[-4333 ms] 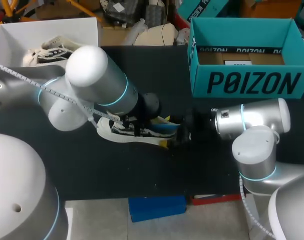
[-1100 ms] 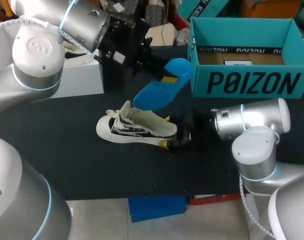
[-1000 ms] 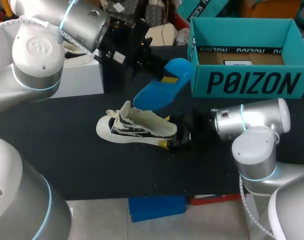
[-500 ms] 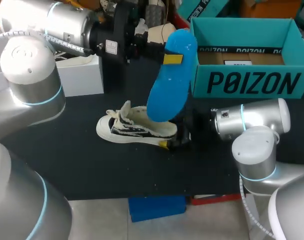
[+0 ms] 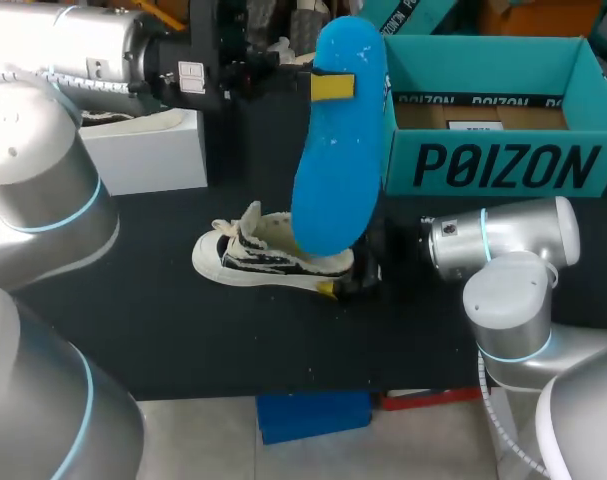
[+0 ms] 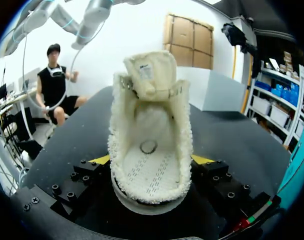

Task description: Take the shoe out of the shoebox, open the shoe tongue, remove and reinsert the insole, then place the shoe into the shoebox

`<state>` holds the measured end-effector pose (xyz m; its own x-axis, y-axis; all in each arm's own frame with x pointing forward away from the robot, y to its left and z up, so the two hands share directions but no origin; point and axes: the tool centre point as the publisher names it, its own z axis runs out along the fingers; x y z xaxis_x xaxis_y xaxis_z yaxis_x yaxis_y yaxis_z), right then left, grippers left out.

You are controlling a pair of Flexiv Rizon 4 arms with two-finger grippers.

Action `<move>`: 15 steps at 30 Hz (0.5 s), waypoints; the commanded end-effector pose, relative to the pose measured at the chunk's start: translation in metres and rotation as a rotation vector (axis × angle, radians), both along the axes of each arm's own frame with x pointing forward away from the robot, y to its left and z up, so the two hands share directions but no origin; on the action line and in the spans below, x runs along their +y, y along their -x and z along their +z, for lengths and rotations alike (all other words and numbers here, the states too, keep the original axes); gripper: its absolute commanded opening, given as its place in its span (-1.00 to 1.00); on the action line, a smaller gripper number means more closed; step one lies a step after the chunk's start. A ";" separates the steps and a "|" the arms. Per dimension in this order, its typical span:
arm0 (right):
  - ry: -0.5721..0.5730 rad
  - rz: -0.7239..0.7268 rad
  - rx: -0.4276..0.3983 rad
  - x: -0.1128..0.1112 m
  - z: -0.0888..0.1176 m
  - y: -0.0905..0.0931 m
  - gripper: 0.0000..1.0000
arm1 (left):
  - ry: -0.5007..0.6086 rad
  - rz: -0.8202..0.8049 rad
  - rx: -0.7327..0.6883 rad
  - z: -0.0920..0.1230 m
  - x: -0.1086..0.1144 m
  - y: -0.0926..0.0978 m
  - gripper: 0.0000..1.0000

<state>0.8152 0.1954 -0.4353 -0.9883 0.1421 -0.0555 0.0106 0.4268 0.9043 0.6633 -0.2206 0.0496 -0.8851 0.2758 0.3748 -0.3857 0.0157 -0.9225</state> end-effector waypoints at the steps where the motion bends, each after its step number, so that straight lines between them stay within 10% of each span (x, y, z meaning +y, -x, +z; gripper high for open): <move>1: 0.001 -0.001 0.001 0.000 -0.001 0.001 -1.00 | -0.016 0.004 0.010 0.016 0.012 0.012 -1.00; 15: 0.001 -0.001 0.001 0.000 -0.001 0.001 -1.00 | 0.013 -0.027 0.018 0.049 0.023 0.036 -1.00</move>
